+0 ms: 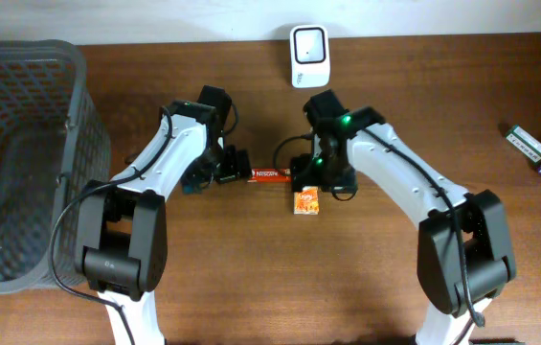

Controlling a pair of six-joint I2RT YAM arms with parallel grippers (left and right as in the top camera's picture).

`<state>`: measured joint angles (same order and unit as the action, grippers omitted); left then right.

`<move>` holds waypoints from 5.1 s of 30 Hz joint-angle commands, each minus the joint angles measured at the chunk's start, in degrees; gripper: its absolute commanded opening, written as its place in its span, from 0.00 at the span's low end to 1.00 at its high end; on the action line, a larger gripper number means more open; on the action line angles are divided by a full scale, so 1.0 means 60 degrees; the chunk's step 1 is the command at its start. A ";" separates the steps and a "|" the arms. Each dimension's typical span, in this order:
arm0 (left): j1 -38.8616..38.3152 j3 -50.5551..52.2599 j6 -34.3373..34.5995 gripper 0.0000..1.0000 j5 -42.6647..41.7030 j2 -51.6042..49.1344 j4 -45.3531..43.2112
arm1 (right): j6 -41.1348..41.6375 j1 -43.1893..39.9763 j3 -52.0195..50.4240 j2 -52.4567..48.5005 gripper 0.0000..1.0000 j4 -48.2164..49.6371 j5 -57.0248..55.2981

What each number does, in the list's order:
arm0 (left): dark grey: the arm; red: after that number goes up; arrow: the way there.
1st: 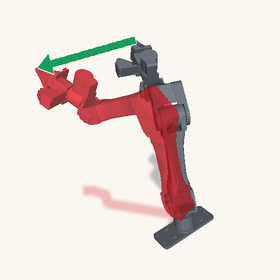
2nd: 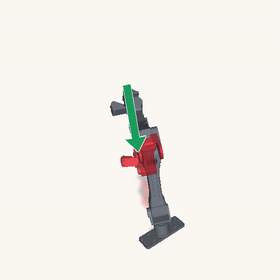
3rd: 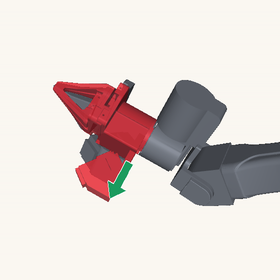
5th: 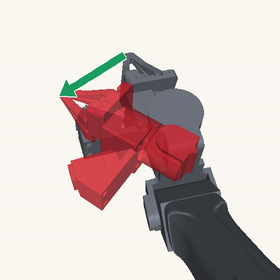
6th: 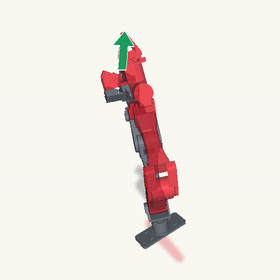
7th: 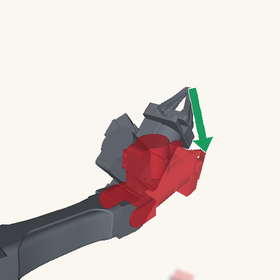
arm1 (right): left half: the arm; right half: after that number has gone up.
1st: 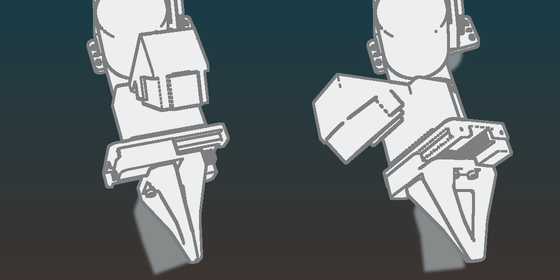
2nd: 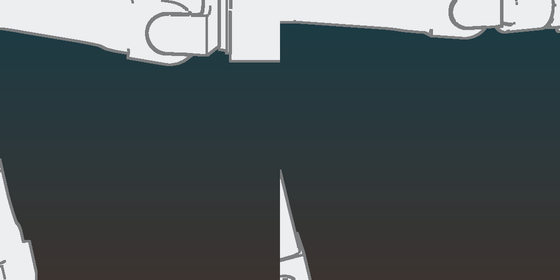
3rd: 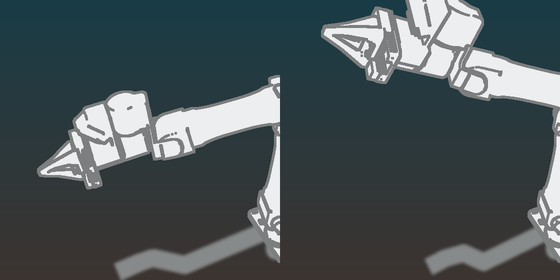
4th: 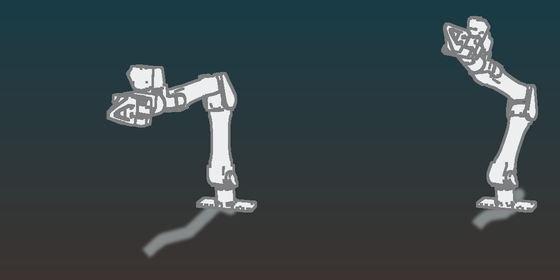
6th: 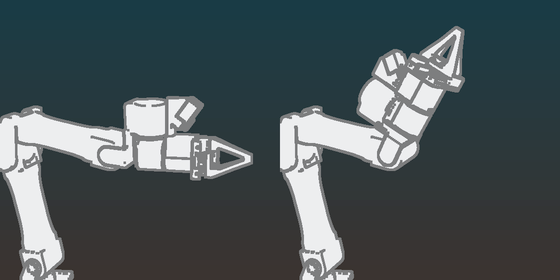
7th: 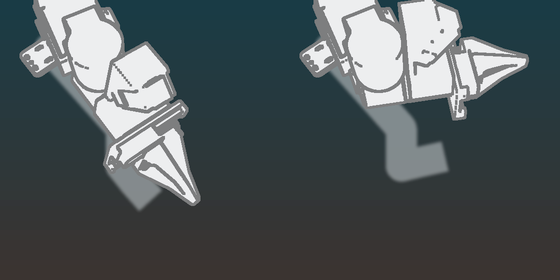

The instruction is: Scan the item barcode

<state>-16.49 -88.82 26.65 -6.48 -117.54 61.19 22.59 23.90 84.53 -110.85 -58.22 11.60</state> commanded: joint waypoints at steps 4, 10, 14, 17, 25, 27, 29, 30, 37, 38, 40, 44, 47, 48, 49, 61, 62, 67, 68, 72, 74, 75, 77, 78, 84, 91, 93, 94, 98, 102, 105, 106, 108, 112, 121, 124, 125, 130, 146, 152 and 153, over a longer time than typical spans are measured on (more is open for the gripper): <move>0.0015 -0.0007 0.0087 0.99 0.0306 0.0146 0.0066 | 0.0892 0.0204 -0.0579 -0.0025 0.32 0.0951 -0.0459; 0.0015 -0.0007 0.0091 0.99 0.0302 0.0146 0.0066 | 0.0892 0.0076 -0.1366 -0.0029 0.99 0.1887 -0.0907; 0.0015 -0.0007 0.0091 0.99 0.0302 0.0146 0.0062 | 0.0892 0.0076 -0.1366 -0.0029 0.99 0.1891 -0.0907; 0.0015 -0.0007 0.0087 0.99 0.0302 0.0146 0.0062 | 0.0892 0.0076 -0.1366 -0.0029 0.99 0.1894 -0.0907; 0.0015 -0.0007 0.0091 0.99 0.0302 0.0146 0.0062 | 0.0892 0.0076 -0.1366 -0.0029 0.99 0.1894 -0.0907; 0.0015 -0.0007 0.0091 0.99 0.0302 0.0146 0.0062 | 0.0892 0.0076 -0.1366 -0.0029 0.99 0.1894 -0.0907; 0.0015 -0.0007 0.0091 0.99 0.0302 0.0146 0.0062 | 0.0892 0.0076 -0.1366 -0.0029 0.99 0.1894 -0.0907; 0.0015 -0.0007 0.0091 0.99 0.0302 0.0146 0.0062 | 0.0892 0.0076 -0.1366 -0.0029 0.98 0.1894 -0.0907; 0.0015 -0.0007 0.0091 0.99 0.0302 0.0146 0.0062 | 0.0892 0.0073 -0.1366 -0.0029 0.99 0.2634 -0.0911; 0.0015 -0.0007 0.0091 0.99 0.0302 0.0146 0.0062 | 0.0892 0.0076 -0.1366 -0.0029 0.99 0.2940 -0.0911; 0.0015 -0.0007 0.0091 0.99 0.0302 0.0146 0.0062 | 0.0896 0.0073 -0.1366 -0.0029 0.98 0.3257 -0.0907; 0.0015 -0.0007 0.0091 0.99 0.0302 0.0146 0.0062 | 0.0608 -0.0157 -0.1333 0.0004 0.99 0.2845 -0.0222; 0.0015 -0.0007 0.0091 0.99 0.0302 0.0146 0.0062 | 0.0597 -0.1086 -0.1333 0.0466 0.99 0.1876 -0.0062; 0.0015 -0.0007 0.0091 0.99 0.0302 0.0146 0.0062 | 0.0601 -0.1475 -0.1333 0.0510 0.98 0.1490 0.0189; 0.0015 -0.0007 0.0087 0.99 0.0302 0.0146 0.0062 | 0.0601 -0.1668 -0.1341 0.0470 0.99 0.1195 0.0251; 0.0015 -0.0007 0.0091 0.99 0.0302 0.0146 0.0062 | 0.0066 0.0707 -0.1563 0.0288 0.55 0.2069 -0.1235; 0.0015 -0.0007 0.0087 0.99 0.0302 0.0146 0.0062 | 0.0117 0.0725 -0.1563 0.0288 0.58 0.2197 -0.1198; 0.0015 -0.0007 0.0091 0.99 0.0302 0.0146 0.0062 | 0.0572 0.0721 -0.2076 0.0284 0.46 0.2594 -0.1239; 0.0015 -0.0007 0.0091 0.99 0.0302 0.0146 0.0062 | 0.0827 0.0692 -0.2393 0.0284 0.43 0.2750 -0.1548; 0.0015 -0.0007 0.0091 0.99 0.0302 0.0146 0.0062 | 0.1220 -0.0328 -0.2499 0.0288 0.36 0.1960 -0.2546; 0.0015 -0.0007 0.0091 0.99 0.0302 0.0146 0.0062 | 0.1209 -0.0882 -0.2335 0.0310 0.38 0.1257 -0.2386; 0.0015 -0.0007 0.0091 0.99 0.0302 0.0146 0.0062 | 0.1013 -0.0925 -0.2164 0.0353 0.41 0.0951 -0.2288; 0.0015 -0.0007 0.0091 0.99 0.0302 0.0146 0.0062 | 0.0055 -0.0922 -0.1402 0.0481 0.55 0.0127 -0.1388; 0.0015 -0.0007 0.0087 0.99 0.0302 0.0146 0.0062 | -0.0433 -0.0922 -0.1220 0.0488 0.60 0.0040 -0.0787; 0.0015 -0.0007 0.0091 0.99 0.0302 0.0146 0.0062 | -0.0193 0.0022 -0.1402 0.0171 0.53 0.1144 -0.1851; 0.0015 -0.0007 0.0087 0.99 0.0302 0.0146 0.0062 | 0.1399 0.0634 -0.1410 -0.0517 0.47 0.0823 -0.4554; 0.0015 -0.0007 0.0091 0.99 0.0302 0.0146 0.0062 | 0.1399 0.0637 -0.1406 -0.0514 0.47 0.0769 -0.4521; 0.0015 -0.0007 0.0091 0.99 0.0302 0.0146 0.0062 | 0.1399 0.0648 -0.1279 -0.0506 0.47 0.0444 -0.4430; 0.0015 -0.0007 0.0091 0.99 0.0302 0.0146 0.0062 | 0.1683 0.0637 0.0477 -0.0495 0.49 -0.1548 -0.4411; 0.0015 -0.0007 0.0091 0.99 0.0302 0.0146 0.0062 | 0.1687 0.0561 -0.0171 -0.0503 0.55 -0.1009 -0.4707; 0.0015 -0.0007 0.0091 0.99 0.0302 0.0146 0.0062 | 0.1690 0.0561 -0.0860 -0.0503 0.55 -0.0302 -0.4845; 0.0015 -0.0007 0.0087 0.99 0.0302 0.0146 0.0062 | 0.1698 0.0561 -0.0878 -0.0503 0.55 -0.0237 -0.4958; 0.0015 -0.0007 0.0091 0.99 0.0302 0.0146 0.0062 | 0.1792 0.0561 -0.1031 -0.0503 0.55 -0.0222 -0.5435; 0.0015 -0.0007 0.0091 0.99 0.0302 0.0146 0.0062 | 0.1792 0.0557 -0.1406 -0.0503 0.55 -0.0142 -0.5836; 0.0015 -0.0007 0.0091 0.99 0.0302 0.0146 0.0062 | 0.1781 -0.0240 -0.2160 -0.0495 0.04 0.0477 -0.4419; 0.0015 -0.0007 0.0091 0.99 0.0302 0.0146 0.0062 | 0.1596 -0.0240 -0.0998 -0.0495 0.04 -0.0820 -0.3606; 0.0015 -0.0007 0.0091 0.99 0.0302 0.0146 0.0062 | 0.0867 -0.0237 -0.0601 -0.0495 0.04 -0.0984 -0.2710; 0.0015 -0.0007 0.0091 0.99 0.0302 0.0146 0.0062 | -0.1632 -0.0248 -0.0160 -0.0495 0.04 -0.0273 0.2218; 0.0015 -0.0007 0.0087 0.99 0.0302 0.0146 0.0062 | -0.2677 -0.2404 -0.2433 -0.0499 0.36 0.1322 0.4073; 0.0015 -0.0007 0.0091 0.99 0.0302 0.0146 0.0062 | -0.2441 -0.3974 -0.1832 -0.0499 0.99 -0.0189 0.1133; 0.0015 -0.0007 0.0091 0.99 0.0302 0.0146 0.0062 | -0.2455 -0.4258 -0.1158 -0.0499 0.99 -0.1118 0.0499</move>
<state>-16.49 -88.82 26.65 -5.30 -117.54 61.56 7.81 1.58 72.25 -112.84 -58.65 26.04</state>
